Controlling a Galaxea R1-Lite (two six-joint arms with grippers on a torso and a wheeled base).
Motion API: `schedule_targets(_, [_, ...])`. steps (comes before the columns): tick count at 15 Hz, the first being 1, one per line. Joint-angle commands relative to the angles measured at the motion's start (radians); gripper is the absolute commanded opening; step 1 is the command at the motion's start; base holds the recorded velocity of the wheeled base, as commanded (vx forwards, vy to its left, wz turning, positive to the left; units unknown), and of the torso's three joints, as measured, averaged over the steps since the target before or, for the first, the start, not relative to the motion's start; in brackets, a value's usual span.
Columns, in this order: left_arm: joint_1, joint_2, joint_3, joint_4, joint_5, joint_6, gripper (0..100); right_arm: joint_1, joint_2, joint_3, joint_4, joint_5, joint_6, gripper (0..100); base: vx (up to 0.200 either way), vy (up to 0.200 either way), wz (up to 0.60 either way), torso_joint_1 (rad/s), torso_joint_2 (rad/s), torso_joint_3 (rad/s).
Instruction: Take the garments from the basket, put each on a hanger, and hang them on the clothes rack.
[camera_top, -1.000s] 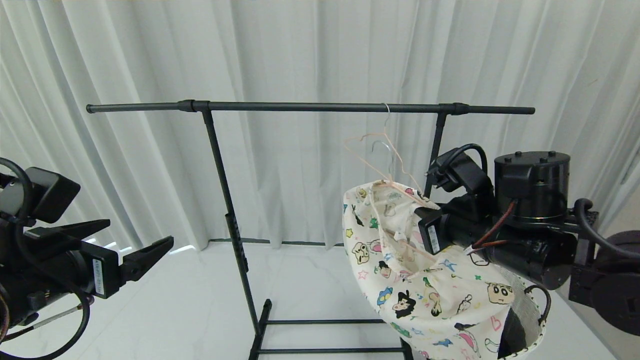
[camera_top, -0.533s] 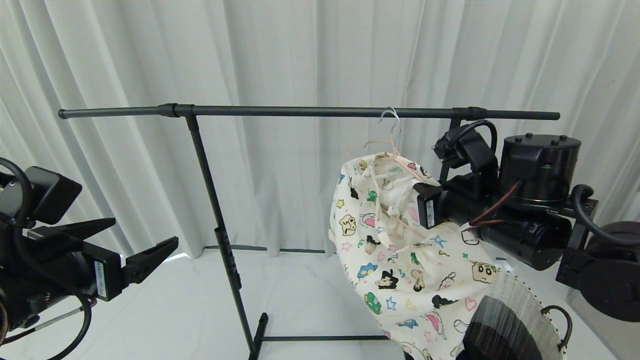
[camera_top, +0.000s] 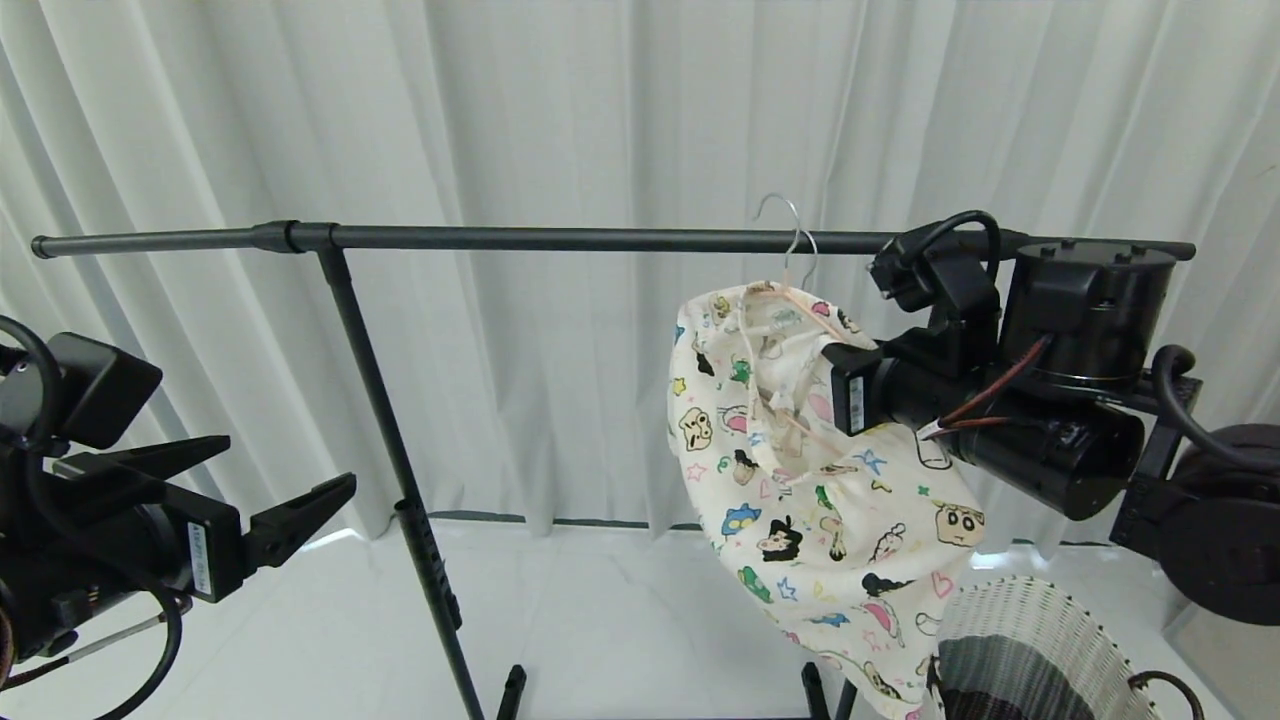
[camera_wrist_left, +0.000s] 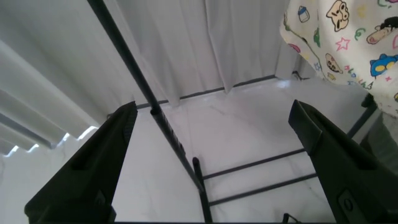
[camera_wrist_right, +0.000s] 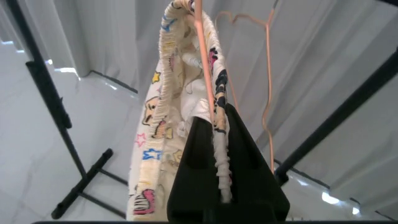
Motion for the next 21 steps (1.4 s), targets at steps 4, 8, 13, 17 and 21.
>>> schedule_targets(4, [-0.001, 0.001, 0.001, 0.000, 0.000, 0.000, 100, 0.005, 0.085, -0.130, 0.054, 0.027, 0.003, 0, 0.000, 0.000, 0.00, 0.000, 0.00, 0.000])
schedule_targets(8, [-0.009, -0.012, 0.001, 0.000, 0.000, 0.000, 100, 0.003, 0.195, -0.252, 0.072, 0.032, 0.009, 0, 0.000, 0.000, 0.00, 0.000, 0.00, 0.000])
schedule_targets(13, [-0.015, -0.039, 0.023, 0.000, 0.000, 0.000, 100, -0.020, 0.284, -0.381, 0.144, 0.032, 0.018, 0, 0.000, 0.000, 0.00, 0.000, 0.00, 0.000])
schedule_targets(17, [-0.015, -0.044, 0.023, 0.000, 0.002, 0.000, 100, -0.021, 0.301, -0.389, 0.164, 0.032, 0.018, 0, 0.000, 0.000, 0.00, 0.000, 0.00, 0.000])
schedule_targets(21, [-0.014, -0.055, 0.024, 0.000, 0.002, -0.002, 100, -0.023, 0.304, -0.389, 0.164, 0.030, 0.020, 0, 0.000, 0.000, 0.00, 0.000, 0.00, 0.000])
